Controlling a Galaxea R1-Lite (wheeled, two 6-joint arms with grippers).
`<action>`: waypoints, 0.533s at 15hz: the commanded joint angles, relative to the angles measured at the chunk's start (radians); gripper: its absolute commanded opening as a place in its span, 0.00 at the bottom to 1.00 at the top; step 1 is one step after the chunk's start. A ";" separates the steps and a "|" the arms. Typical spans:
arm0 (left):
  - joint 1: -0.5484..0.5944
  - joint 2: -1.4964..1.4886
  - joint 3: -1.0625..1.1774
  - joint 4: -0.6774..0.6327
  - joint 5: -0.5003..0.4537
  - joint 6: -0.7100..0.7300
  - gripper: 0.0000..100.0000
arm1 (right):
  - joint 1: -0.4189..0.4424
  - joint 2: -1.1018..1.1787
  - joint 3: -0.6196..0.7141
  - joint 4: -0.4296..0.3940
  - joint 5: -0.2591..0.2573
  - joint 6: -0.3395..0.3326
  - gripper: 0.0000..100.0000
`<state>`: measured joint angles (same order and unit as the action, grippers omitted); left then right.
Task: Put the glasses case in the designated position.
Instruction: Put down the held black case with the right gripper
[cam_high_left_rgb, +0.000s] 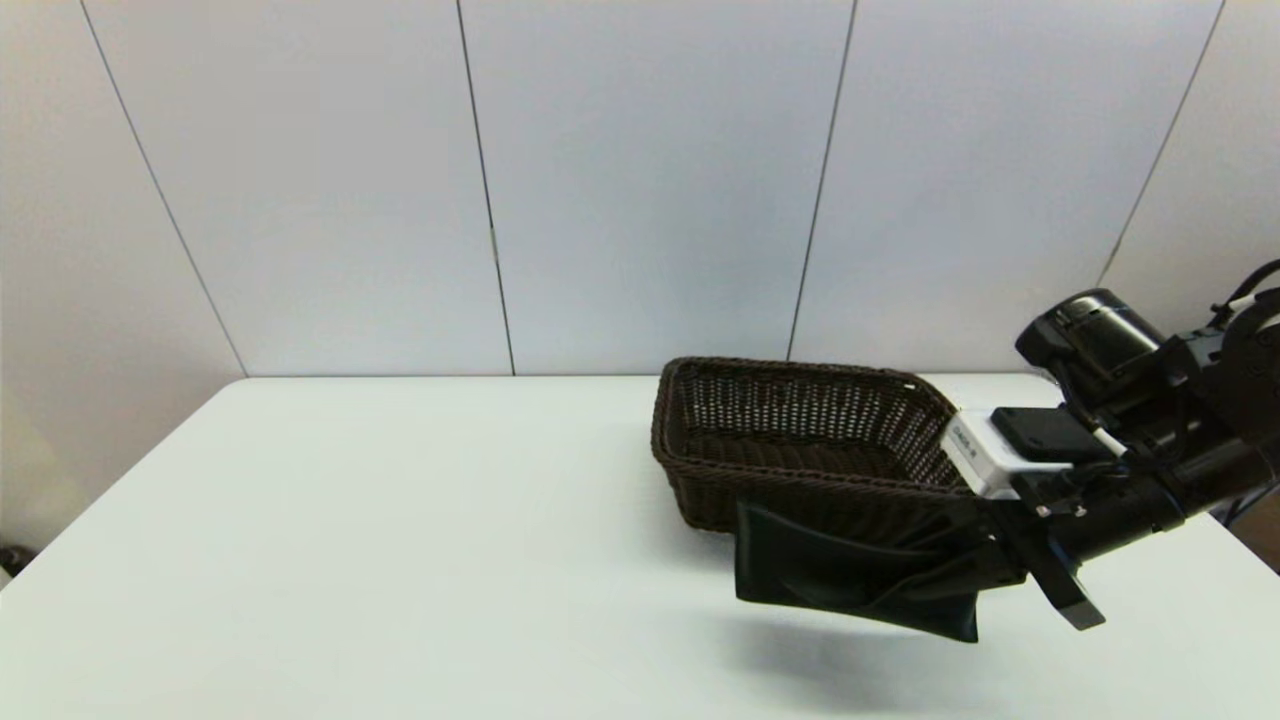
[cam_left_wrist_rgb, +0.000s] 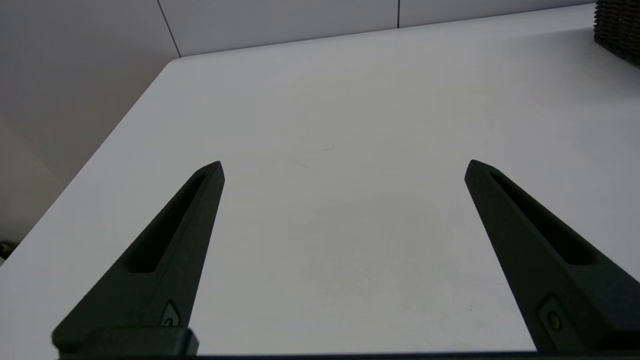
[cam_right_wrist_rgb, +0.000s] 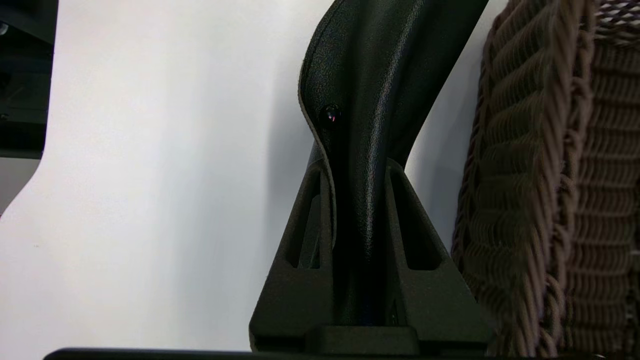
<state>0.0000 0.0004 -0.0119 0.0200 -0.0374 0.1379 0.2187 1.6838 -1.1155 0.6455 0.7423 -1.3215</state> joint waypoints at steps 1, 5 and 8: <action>0.000 0.001 0.000 0.000 0.001 0.000 1.00 | -0.002 -0.075 -0.044 0.003 0.008 0.016 0.00; 0.000 0.001 0.000 0.000 -0.001 0.000 1.00 | -0.007 -0.139 -0.099 0.003 0.008 0.051 0.00; 0.000 0.001 0.000 0.000 -0.001 0.000 1.00 | -0.012 -0.142 -0.191 0.000 0.008 0.107 0.00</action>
<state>0.0000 0.0004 -0.0119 0.0196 -0.0379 0.1379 0.2100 1.5547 -1.2436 0.6445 0.7462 -1.2406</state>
